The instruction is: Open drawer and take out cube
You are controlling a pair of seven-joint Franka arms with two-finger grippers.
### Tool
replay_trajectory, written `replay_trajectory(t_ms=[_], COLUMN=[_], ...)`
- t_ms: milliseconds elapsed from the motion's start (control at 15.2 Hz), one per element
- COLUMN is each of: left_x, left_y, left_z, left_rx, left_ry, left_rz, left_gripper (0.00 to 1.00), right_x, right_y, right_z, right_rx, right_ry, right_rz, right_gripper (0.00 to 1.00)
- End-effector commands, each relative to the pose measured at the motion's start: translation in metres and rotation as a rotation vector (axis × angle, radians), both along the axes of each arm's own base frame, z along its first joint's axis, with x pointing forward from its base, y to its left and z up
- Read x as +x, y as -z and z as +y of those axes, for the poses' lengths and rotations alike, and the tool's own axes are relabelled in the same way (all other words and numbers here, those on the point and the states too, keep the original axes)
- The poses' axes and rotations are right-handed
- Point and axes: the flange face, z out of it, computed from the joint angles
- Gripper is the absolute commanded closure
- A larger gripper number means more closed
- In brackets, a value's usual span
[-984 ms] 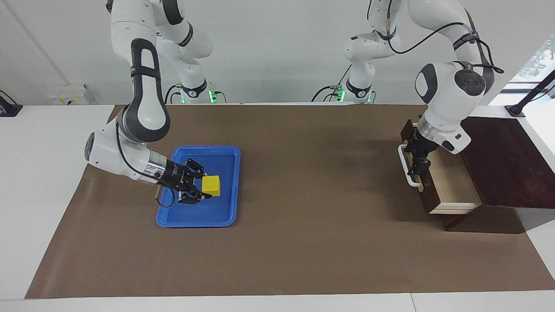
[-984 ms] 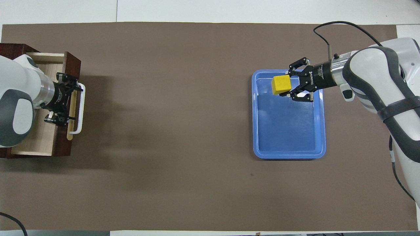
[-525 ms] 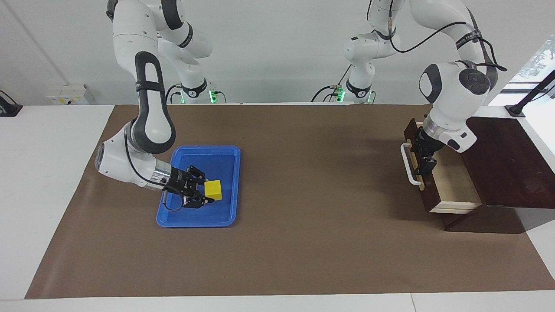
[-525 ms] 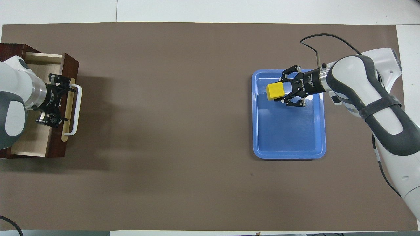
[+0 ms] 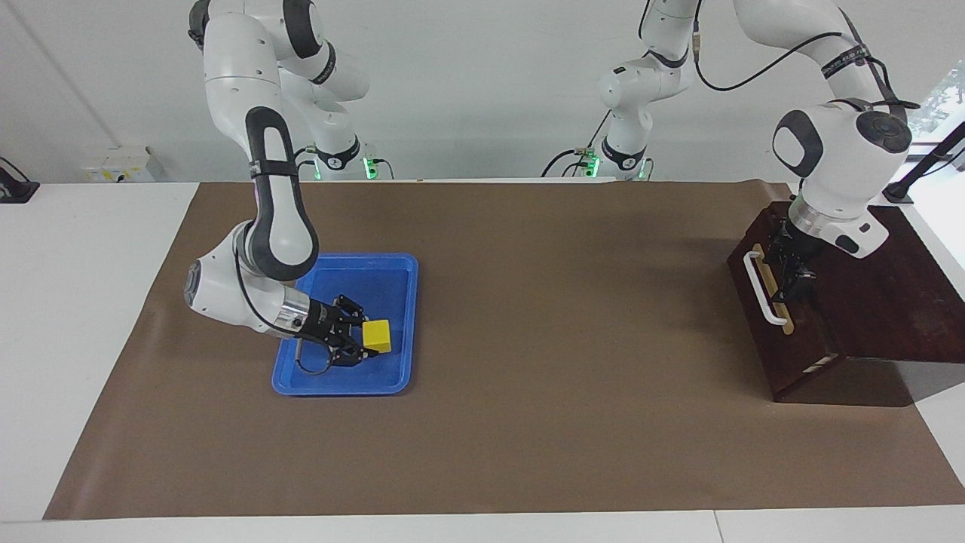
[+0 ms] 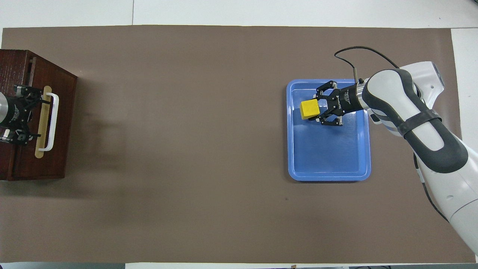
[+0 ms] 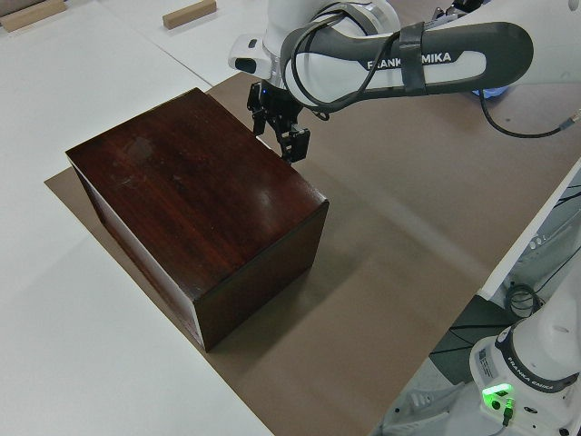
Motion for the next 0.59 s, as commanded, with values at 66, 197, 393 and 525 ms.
replay_trajectory(t_ms=[66, 197, 393, 525], left_x=[-0.005, -0.005, -0.007, -0.006], left_y=[-0.006, -0.006, -0.007, -0.008], left_z=[0.009, 0.011, 0.028, 0.029], left_rx=[0.028, 0.028, 0.033, 0.038], left_ry=[0.029, 0.025, 0.0, 0.006], left_rz=[-0.006, -0.006, -0.016, -0.016], left_gripper=[0.0, 0.0, 0.0, 0.0], right_x=[-0.01, -0.013, -0.016, -0.018], right_y=[0.009, 0.013, 0.015, 0.016], right_z=[-0.001, -0.002, -0.002, -0.002], right_rx=[0.002, -0.003, -0.004, -0.005], right_ry=[-0.017, -0.016, -0.013, -0.011], right_rz=[-0.025, -0.02, -0.015, -0.01], right_gripper=[1.0, 1.0, 1.0, 1.0])
